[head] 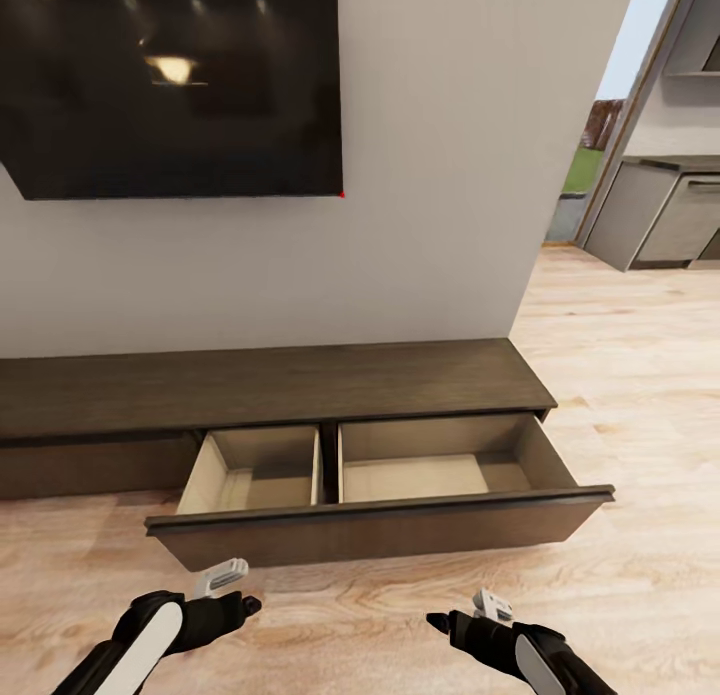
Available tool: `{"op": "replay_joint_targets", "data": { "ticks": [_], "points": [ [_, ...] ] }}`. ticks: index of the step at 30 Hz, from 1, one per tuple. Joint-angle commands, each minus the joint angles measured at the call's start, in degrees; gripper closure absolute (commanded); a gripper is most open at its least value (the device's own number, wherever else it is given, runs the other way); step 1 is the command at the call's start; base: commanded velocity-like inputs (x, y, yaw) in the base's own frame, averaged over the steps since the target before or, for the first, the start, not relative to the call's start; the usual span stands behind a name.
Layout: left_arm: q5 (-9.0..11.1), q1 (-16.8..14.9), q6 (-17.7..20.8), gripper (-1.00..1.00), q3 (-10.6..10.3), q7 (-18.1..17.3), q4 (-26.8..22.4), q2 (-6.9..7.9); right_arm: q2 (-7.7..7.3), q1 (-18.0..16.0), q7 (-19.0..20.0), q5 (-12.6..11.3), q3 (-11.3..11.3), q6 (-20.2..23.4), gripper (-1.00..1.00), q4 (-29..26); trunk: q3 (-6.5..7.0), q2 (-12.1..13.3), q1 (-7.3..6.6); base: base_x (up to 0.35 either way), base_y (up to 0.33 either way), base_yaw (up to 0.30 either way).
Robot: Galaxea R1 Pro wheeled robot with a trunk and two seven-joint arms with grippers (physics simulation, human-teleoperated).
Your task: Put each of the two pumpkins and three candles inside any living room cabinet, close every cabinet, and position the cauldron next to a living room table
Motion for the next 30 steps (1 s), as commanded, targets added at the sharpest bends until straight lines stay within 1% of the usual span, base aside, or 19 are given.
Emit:
{"op": "replay_joint_targets", "data": {
  "ticks": [1, 3, 4, 5, 7, 8, 10, 11, 13, 17, 21, 25, 27, 30],
  "points": [
    [0.5, 0.0, -0.1, -1.00, -0.1, 0.6, -0.1, -0.24, 0.02, 0.0, -1.2, 0.0, 0.3, 0.2, -1.00, 0.0, 0.14, 0.4, -0.23, 0.000, 0.000, 0.000],
    [0.4, 0.0, -0.1, -1.00, -0.1, 0.6, -0.1, -0.55, 0.14, 0.0, -4.6, 0.2, 0.3, 0.2, -1.00, -0.1, 0.50, 1.2, -0.67, 0.000, 0.000, 0.000],
    [0.2, 0.0, -0.2, -1.00, -0.1, 1.2, 0.2, -0.69, 0.33, 0.0, -7.0, 0.3, 0.3, 0.2, -1.00, -0.1, 0.68, 1.6, -0.89, 0.000, 0.000, 0.000],
    [0.2, 0.0, -0.2, -1.00, -0.1, 1.7, 0.3, -0.74, 0.40, 0.0, -7.7, 0.3, 0.3, 0.1, -1.00, -0.1, 0.86, 2.0, -1.11, 0.000, 0.000, 0.000],
    [0.0, 0.0, -0.2, -1.00, -0.2, 4.1, 0.8, -0.96, 0.54, 0.0, -9.4, 0.4, 0.3, -0.7, -1.00, -0.1, 1.22, 2.8, -1.55, 0.000, 0.000, 0.000],
    [0.0, 0.0, -0.3, -1.00, -0.1, 5.8, 0.9, -1.70, 0.68, 0.0, -10.1, 0.4, 0.3, -2.0, -1.00, 0.0, 1.40, 3.2, -1.77, 0.000, 0.000, 0.000],
    [-0.1, 0.0, -1.2, -1.00, 0.1, 7.1, 1.6, -3.04, 1.18, 0.0, -10.9, 0.3, 0.3, -3.8, -1.00, 0.2, 1.75, 4.0, -2.21, 0.000, 0.000, 0.000],
    [-0.1, 0.0, -2.3, -1.00, 0.2, 7.5, 2.4, -3.60, 1.50, 0.0, -11.5, 0.3, 0.3, -4.6, -1.00, 0.2, 1.93, 4.4, -2.43, 0.000, 0.000, 0.000],
    [-0.2, 0.0, -3.4, -1.00, 0.3, 7.8, 3.5, -3.99, 1.67, 0.0, -12.1, 0.3, 0.3, -5.0, -1.00, 0.3, 2.29, 5.2, -2.87, 0.000, 0.000, 0.000],
    [-0.4, 0.0, -4.3, -1.00, 0.2, 7.9, 4.5, -4.27, 2.01, 0.0, -12.5, 0.3, 0.3, -5.5, -1.00, 0.3, 3.01, 6.8, -3.75, 0.000, 0.000, 0.000],
    [-0.4, 0.0, -5.4, -1.00, -0.1, 7.9, 5.6, -4.35, 2.20, 0.0, -12.6, 0.3, 0.2, -5.7, -1.00, 0.3, 3.73, 8.4, -4.62, 0.000, 0.000, 0.000],
    [-0.5, 0.0, -6.4, -1.00, 0.4, 8.0, 6.1, -4.29, 2.56, 0.0, -12.6, 0.3, 0.3, -5.8, -1.00, 0.3, 4.45, 10.0, -5.50, 0.000, 0.000, 0.000],
    [-0.5, 0.0, -6.8, -1.00, 0.1, 8.0, 6.2, -4.30, 2.92, 0.0, -12.6, 0.3, 0.3, -5.7, -1.00, 0.4, 4.81, 10.8, -5.94, 0.000, 0.000, 0.000],
    [-0.5, 0.0, -6.9, -1.00, -0.2, 8.0, 6.2, -4.30, 3.06, 0.0, -12.5, 0.4, 0.3, -5.8, -1.00, 0.4, 5.34, 12.0, -6.60, 0.000, 0.000, 0.000]
  ]
}}
